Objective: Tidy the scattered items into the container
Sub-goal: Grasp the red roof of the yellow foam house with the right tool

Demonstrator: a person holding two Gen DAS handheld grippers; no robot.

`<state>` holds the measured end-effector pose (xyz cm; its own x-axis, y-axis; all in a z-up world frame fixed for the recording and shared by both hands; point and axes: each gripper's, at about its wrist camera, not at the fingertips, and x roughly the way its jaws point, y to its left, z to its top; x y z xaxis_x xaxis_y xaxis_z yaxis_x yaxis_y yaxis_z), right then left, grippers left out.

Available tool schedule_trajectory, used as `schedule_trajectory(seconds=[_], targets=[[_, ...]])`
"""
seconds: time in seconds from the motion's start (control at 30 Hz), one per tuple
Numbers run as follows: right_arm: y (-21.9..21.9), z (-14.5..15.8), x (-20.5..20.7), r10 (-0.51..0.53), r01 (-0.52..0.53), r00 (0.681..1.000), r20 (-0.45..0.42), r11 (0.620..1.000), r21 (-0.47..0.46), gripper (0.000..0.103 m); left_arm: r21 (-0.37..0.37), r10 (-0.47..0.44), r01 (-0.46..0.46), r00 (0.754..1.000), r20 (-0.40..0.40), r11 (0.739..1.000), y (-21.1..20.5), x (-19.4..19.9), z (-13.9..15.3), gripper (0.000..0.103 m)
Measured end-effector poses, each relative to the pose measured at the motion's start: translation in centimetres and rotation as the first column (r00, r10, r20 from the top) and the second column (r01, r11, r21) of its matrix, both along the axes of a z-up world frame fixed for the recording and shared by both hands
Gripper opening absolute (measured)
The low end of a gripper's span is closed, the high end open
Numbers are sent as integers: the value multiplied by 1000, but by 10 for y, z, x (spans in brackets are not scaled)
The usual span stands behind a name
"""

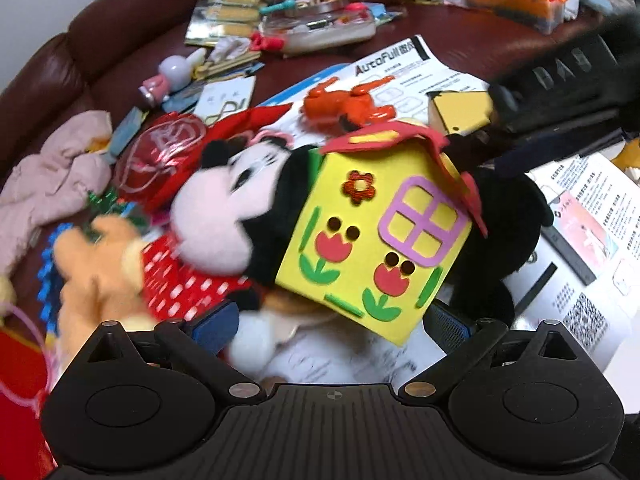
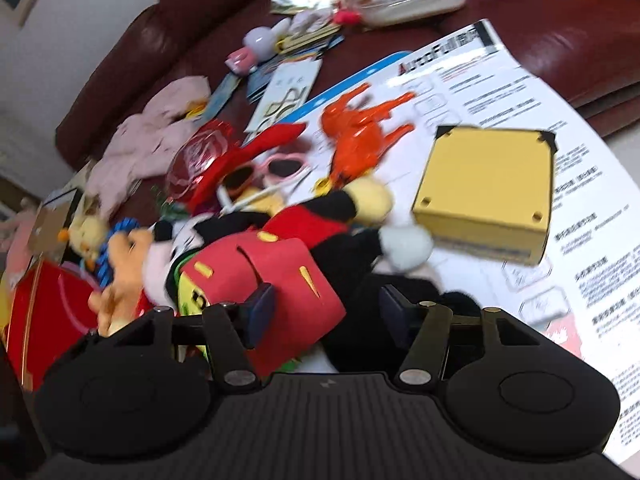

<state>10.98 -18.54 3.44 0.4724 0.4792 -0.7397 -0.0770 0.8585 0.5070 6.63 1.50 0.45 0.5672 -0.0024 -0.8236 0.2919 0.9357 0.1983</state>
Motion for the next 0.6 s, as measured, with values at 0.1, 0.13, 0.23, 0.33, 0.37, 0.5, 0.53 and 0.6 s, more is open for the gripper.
schedule_trajectory(seconds=[0.1,0.13,0.23,0.33,0.37,0.5,0.53,0.6], targets=[[10,-1,-11,57,-57,998,-7,998,-10,63,-52,30,-29,1000,10,998,13,-11,13,102],[14,-3,-15,74,-74,997,-12,997,-7,63,-67,39,-38,999,18,997,17,-14,17,103],[20,-6,-23,88,-87,996,-21,996,21,63,-64,47,-44,998,47,997,21,-20,24,103],[25,-4,-28,98,-97,995,-21,994,55,62,-41,32,-30,998,47,999,19,-24,23,102],[28,-3,-30,107,-106,994,-18,993,59,62,-39,18,-16,999,44,999,17,-27,23,102],[37,1,-35,157,-156,988,-3,982,106,62,-47,-40,42,998,42,998,7,-40,19,102],[39,2,-37,170,-169,985,1,979,115,62,-36,-47,49,998,47,998,5,-41,17,102],[44,3,-39,192,-191,981,8,974,124,62,-23,-46,47,998,46,999,0,-40,13,102]])
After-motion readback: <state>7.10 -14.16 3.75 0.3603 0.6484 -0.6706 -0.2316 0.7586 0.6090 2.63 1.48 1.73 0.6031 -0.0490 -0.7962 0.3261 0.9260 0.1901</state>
